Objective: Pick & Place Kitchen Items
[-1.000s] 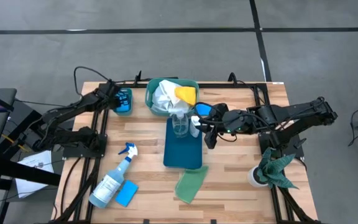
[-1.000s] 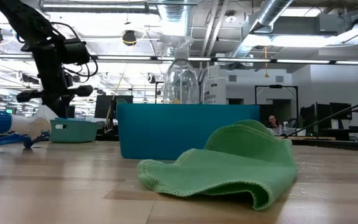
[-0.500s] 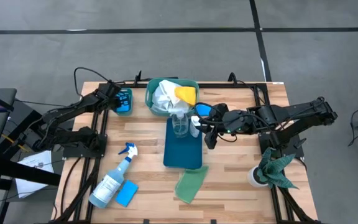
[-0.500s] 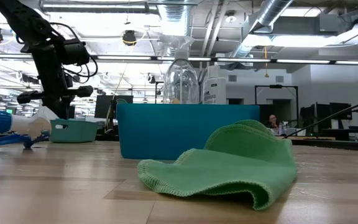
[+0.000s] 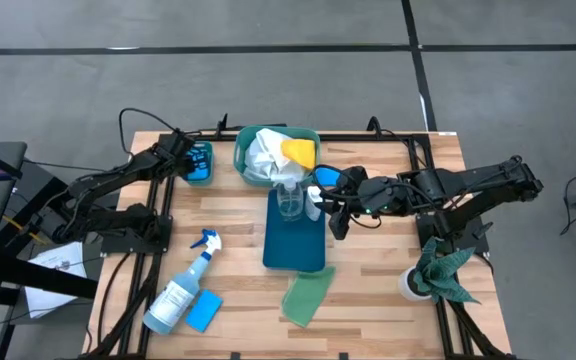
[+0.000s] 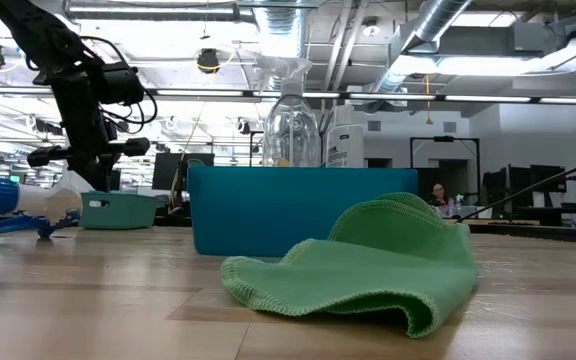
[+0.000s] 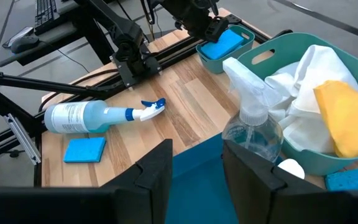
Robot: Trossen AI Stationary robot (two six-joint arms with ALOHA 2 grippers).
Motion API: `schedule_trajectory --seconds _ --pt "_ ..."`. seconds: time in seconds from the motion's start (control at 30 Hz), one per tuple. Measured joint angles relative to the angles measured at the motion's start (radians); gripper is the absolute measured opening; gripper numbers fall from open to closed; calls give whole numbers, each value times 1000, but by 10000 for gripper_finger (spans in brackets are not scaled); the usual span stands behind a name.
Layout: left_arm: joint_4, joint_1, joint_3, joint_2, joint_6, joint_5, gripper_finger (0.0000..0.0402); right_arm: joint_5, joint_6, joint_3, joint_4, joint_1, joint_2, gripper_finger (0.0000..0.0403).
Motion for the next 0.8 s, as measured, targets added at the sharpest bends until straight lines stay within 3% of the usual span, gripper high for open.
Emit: schedule_trajectory --seconds 0.47,0.8 --pt "0 0 0 0 -1 0 79 0 0 0 0 0 0 132" --pt "33 0 0 -43 -5 2 101 0 0 0 0 1 0 132"
